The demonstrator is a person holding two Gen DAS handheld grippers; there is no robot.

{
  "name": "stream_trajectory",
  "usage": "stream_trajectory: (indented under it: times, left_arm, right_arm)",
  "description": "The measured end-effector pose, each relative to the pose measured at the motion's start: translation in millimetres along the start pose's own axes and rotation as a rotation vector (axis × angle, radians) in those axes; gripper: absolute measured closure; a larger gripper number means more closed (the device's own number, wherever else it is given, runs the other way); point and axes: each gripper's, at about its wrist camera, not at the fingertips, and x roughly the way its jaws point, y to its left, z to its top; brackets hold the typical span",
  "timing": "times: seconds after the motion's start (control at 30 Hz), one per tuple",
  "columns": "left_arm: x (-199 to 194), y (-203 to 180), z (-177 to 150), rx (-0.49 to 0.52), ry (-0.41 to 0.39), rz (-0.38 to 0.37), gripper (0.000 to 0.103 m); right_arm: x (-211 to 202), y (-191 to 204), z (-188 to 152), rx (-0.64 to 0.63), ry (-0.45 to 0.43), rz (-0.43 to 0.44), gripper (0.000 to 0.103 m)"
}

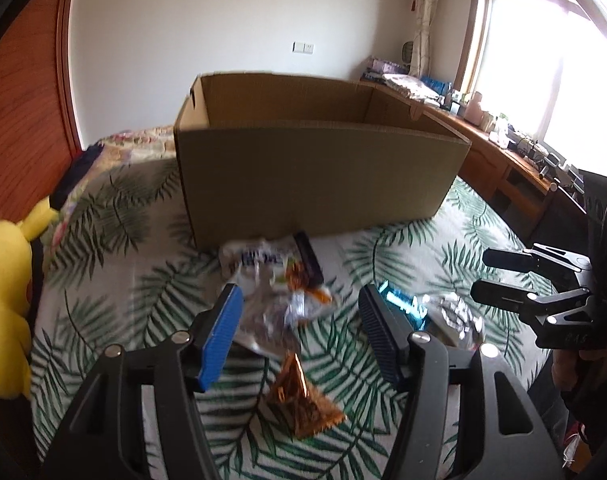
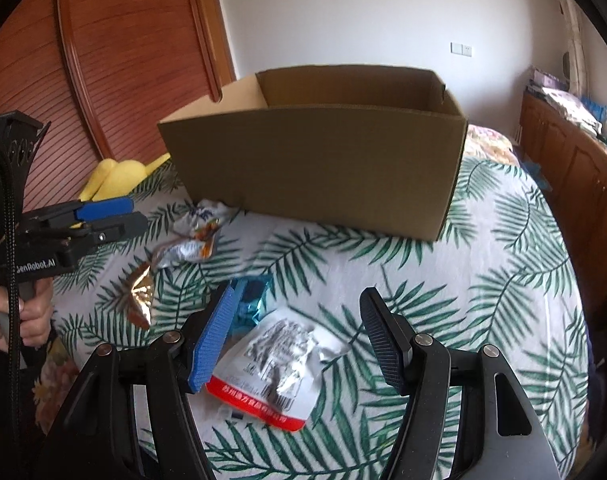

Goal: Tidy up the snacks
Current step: 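Move both open tools back from the box to the snack pile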

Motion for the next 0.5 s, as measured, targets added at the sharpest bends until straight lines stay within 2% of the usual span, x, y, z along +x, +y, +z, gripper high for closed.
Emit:
stream_trajectory:
  times: [0.2,0.5]
  left_arm:
    - [6.1,0.4,-19.8,-0.015,0.039,0.019,0.042]
    - [10.2,0.7,-30.4,-0.036,0.060,0.038,0.042]
  right_arm:
    - [11.7,7.7,-12.5,-0.005,0.035,-0.002,0.036]
    - [27.6,2.6,-26.8,0.029,0.090,-0.020,0.036]
